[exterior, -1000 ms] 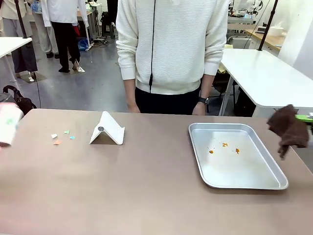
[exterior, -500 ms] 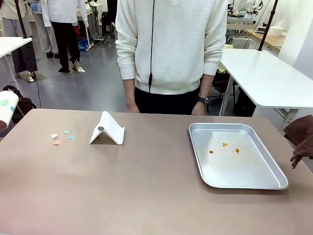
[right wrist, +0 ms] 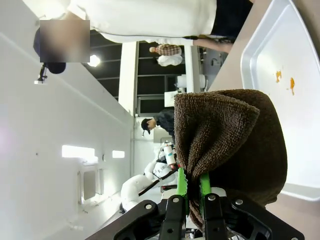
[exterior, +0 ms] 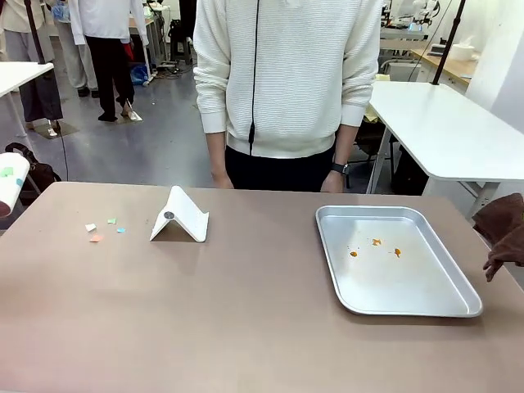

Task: Clean the surface of the table.
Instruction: Hold the Lint Roller with your left hand and the towel with your right hand, then if a person points to the right, clean the right side of the table with your right hand, and if they point to the left, clean the left side with your left hand.

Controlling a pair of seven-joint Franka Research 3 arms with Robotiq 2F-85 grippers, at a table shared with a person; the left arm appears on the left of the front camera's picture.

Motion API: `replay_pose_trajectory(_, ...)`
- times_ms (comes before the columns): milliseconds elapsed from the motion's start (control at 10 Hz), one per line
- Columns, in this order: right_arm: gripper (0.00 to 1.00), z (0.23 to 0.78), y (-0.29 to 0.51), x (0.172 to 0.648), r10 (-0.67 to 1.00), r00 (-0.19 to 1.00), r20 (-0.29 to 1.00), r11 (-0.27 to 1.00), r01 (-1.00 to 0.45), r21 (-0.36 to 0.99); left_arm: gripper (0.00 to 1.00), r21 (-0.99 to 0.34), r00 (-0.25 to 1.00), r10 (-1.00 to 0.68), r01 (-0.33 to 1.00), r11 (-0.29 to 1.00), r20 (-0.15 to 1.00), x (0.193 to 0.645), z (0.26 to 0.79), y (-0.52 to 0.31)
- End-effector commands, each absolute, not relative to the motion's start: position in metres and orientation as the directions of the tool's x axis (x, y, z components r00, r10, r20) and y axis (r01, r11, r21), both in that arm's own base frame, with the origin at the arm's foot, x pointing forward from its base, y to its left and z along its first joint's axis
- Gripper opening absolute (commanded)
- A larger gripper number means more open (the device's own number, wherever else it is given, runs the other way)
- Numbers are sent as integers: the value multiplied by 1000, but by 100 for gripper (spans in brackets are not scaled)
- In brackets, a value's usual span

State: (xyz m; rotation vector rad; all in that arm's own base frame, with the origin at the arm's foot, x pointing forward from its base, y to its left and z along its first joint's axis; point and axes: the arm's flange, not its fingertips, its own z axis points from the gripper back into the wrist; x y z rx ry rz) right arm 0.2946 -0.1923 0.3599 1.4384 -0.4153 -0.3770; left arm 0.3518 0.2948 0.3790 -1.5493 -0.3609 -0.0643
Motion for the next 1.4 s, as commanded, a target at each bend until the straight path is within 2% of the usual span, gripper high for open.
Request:
replay_pose_trajectory(0,0,367,-192,291,-480,876,49,102,0,995,8,-958,940,186,287,24,286,347,379,291)
replay_pose_trajectory(1300,0,367,-192,291,-480,876,49,102,0,995,8,-958,940,186,287,24,286,347,379,291)
